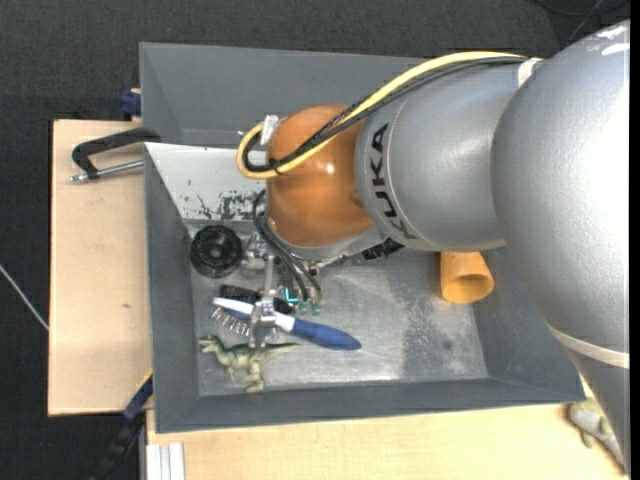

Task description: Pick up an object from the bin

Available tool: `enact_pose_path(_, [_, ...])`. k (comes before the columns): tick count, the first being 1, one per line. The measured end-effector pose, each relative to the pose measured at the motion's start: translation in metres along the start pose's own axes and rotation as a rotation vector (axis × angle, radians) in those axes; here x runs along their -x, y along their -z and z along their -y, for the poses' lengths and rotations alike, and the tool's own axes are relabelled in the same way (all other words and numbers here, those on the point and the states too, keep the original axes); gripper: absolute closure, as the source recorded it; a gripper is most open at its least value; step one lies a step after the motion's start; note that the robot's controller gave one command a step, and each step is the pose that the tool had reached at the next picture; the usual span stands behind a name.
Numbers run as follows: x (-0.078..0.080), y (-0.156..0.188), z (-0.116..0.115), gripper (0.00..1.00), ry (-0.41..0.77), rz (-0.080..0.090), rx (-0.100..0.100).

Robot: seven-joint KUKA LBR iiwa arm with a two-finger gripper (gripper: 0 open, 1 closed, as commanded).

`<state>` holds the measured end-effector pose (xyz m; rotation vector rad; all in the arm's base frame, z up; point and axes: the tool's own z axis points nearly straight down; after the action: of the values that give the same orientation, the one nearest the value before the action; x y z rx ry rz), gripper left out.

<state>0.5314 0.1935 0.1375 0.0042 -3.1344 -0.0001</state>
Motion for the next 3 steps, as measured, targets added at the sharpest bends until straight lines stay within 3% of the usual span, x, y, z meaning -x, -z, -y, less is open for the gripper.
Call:
enact_pose_path(1, [0.008, -0.063, 0.019, 0.00, -0.084, 0.022, 0.007])
enact_pose_path(2, [0.007, -0.062, 0.019, 1.00, -0.082, 0.020, 0.006])
enact_pose_path(3, [0.003, 0.112, 0.022, 1.00, -0.073, 0.019, 0.006])
